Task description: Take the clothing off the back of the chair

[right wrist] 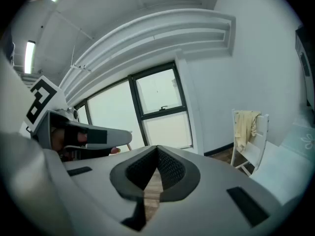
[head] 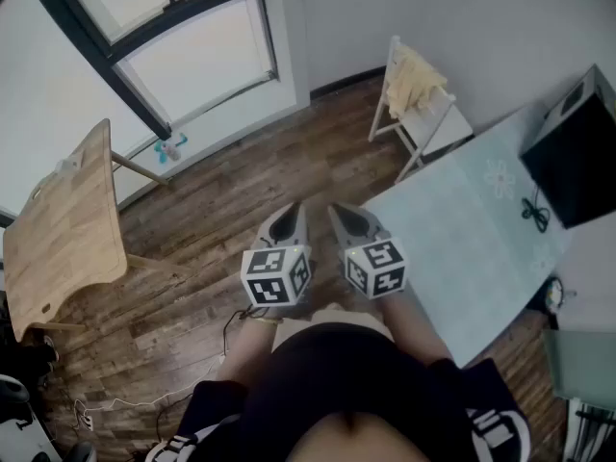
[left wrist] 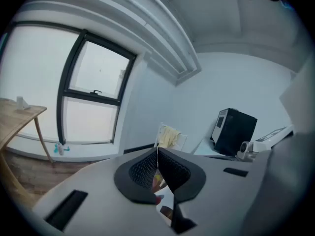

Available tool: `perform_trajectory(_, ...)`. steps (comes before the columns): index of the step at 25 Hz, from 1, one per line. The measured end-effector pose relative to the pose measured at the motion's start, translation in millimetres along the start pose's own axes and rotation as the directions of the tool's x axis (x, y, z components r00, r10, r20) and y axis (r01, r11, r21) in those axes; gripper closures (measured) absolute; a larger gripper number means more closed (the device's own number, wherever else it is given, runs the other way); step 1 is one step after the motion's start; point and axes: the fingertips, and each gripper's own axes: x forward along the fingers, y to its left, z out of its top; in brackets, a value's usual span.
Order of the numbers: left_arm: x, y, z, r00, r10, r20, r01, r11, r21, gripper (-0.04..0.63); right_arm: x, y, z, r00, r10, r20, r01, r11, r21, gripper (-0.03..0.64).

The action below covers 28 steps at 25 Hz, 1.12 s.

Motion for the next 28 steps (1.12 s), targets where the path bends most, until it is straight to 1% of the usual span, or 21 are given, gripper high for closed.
perform_trajectory(4,-9,1,-9,1.0,0.002,-0.023,-0.002,1.0,0.009,0.591,-9,11,-4,1.0,0.003,0.003,-0.003,1.0,0.009,0.606)
perform_trajectory(12,-17,-6,-9,1.0,0.009,0.0,-0.009,1.0,0.015,0.591,-21,24,-4,0.999,0.039,0.017,-0.039,0.999,-0.001,0.606)
perform_trajectory(15,-18,-8,-12,1.0,0.019,0.011,-0.019,1.0,-0.002,0.591,-25,26,-2,0.997,0.072,0.028,-0.072,0.997,0.0,0.604)
perform_trajectory(17,-17,-9,-14,0.999,0.026,0.02,-0.026,1.0,-0.013,0.59,-27,25,-3,0.997,0.08,0.024,-0.08,0.997,-0.013,0.604)
perform_trajectory(19,-15,-10,-16,0.999,0.035,0.025,-0.034,0.999,-0.026,0.591,-29,22,-4,0.996,0.083,0.02,-0.082,0.996,-0.023,0.604)
perform_trajectory(22,-13,-10,-20,0.999,0.044,0.018,-0.044,0.998,-0.043,0.591,-30,17,-6,0.997,0.081,0.018,-0.081,0.997,-0.001,0.604)
perform_trajectory(25,-12,-9,-21,0.999,0.041,0.008,-0.04,0.998,-0.041,0.59,-30,16,-6,0.997,0.079,0.02,-0.079,0.997,0.02,0.604)
perform_trajectory(28,-10,-7,-18,0.999,0.035,0.008,-0.035,0.998,-0.044,0.591,-27,16,-5,0.997,0.075,0.017,-0.075,0.997,0.014,0.604)
